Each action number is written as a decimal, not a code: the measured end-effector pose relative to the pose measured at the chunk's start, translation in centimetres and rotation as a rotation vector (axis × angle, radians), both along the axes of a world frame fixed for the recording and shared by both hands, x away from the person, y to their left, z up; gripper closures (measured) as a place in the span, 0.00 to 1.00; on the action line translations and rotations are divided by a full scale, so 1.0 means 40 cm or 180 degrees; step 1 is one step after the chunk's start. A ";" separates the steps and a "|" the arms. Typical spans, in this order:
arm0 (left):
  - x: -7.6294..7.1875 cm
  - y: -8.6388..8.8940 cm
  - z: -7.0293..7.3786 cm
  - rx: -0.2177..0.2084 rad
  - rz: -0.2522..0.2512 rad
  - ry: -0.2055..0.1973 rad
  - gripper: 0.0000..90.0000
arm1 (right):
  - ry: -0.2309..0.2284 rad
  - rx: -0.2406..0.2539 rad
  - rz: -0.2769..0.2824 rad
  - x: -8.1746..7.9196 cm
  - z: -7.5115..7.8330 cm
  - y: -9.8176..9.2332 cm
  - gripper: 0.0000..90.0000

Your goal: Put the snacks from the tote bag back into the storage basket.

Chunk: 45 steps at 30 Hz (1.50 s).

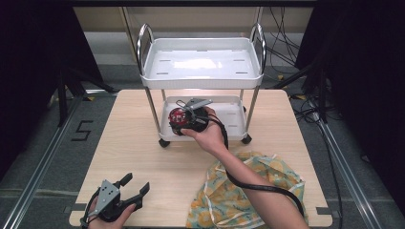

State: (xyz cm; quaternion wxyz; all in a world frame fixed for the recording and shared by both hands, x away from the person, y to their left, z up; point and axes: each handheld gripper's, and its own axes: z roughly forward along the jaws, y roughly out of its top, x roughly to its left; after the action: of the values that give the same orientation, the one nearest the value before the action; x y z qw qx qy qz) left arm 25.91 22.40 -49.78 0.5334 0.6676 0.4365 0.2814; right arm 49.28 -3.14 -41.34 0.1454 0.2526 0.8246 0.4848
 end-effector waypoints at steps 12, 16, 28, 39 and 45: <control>0.000 0.000 0.000 0.0003 -0.0005 0.0002 0.30 | -0.0035 0.0020 0.0024 0.018 -0.010 0.012 0.29; 0.000 0.001 0.000 0.0009 -0.0005 0.0005 0.30 | -0.0037 0.0023 0.0019 0.021 -0.012 0.014 0.29; 0.001 0.001 -0.001 -0.0012 -0.0009 -0.0015 0.30 | 0.0035 -0.0013 -0.0055 0.027 -0.024 0.026 0.29; 0.001 0.001 0.000 -0.0001 -0.0009 -0.0006 0.30 | 0.0007 -0.0008 -0.0022 0.034 -0.038 0.034 0.29; 0.001 0.001 0.000 0.0001 -0.0012 -0.0004 0.30 | 0.0078 -0.0032 -0.0153 0.036 -0.043 0.041 0.29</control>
State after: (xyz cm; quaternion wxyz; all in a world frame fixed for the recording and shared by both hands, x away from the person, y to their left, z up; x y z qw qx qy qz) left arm 25.96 22.44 -49.79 0.5341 0.6683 0.4350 0.2809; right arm 50.70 -1.49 -43.04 0.1482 0.2775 0.8224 0.4740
